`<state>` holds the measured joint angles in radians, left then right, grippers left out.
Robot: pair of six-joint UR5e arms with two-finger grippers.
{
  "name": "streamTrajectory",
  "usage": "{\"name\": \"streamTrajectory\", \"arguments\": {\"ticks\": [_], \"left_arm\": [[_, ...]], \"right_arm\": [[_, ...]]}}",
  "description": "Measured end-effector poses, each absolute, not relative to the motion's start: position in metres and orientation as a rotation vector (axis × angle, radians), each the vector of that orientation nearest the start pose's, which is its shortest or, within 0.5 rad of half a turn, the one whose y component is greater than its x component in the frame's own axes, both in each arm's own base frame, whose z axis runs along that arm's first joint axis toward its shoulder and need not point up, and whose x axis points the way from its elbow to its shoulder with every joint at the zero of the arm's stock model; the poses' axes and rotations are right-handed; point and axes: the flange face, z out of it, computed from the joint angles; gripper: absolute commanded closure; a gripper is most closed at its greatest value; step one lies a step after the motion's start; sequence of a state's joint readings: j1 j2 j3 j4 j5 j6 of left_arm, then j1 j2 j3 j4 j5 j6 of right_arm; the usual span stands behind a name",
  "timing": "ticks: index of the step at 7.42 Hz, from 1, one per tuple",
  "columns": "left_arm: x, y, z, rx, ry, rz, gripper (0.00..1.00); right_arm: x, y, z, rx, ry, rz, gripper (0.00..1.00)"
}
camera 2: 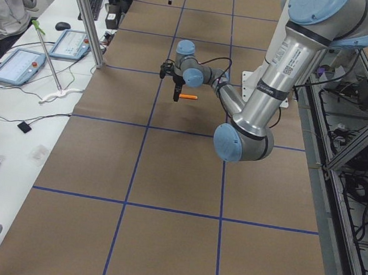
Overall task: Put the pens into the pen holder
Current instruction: 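Lower the left gripper onto the orange marker and grasp it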
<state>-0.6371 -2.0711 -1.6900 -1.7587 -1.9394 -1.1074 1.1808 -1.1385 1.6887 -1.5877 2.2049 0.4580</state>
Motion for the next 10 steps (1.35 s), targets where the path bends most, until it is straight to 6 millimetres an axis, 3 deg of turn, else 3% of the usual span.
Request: {"name": "streamTrajectory", "arguments": {"ticks": [2, 3, 4, 5, 9, 10], "left_arm": [[0.509, -0.473, 0.298, 0.105, 0.824, -0.022, 0.0], [0.521, -0.476, 0.3, 0.097, 0.811, -0.02, 0.03], [0.529, -0.475, 0.301, 0.092, 0.806, -0.014, 0.21], [0.534, -0.473, 0.301, 0.089, 0.805, -0.008, 0.4], [0.546, -0.461, 0.298, 0.084, 0.808, 0.015, 0.44], [0.548, -0.459, 0.296, 0.084, 0.81, 0.019, 0.55]], "right_arm": [[-0.128, -0.621, 0.408, 0.201, -0.785, -0.165, 0.0], [-0.116, -0.618, 0.422, 0.198, -0.786, -0.18, 0.0], [-0.111, -0.616, 0.43, 0.194, -0.784, -0.184, 0.0], [-0.109, -0.615, 0.434, 0.192, -0.783, -0.183, 0.0], [-0.108, -0.614, 0.436, 0.189, -0.782, -0.179, 0.0], [-0.108, -0.614, 0.436, 0.19, -0.782, -0.179, 0.0]]}}
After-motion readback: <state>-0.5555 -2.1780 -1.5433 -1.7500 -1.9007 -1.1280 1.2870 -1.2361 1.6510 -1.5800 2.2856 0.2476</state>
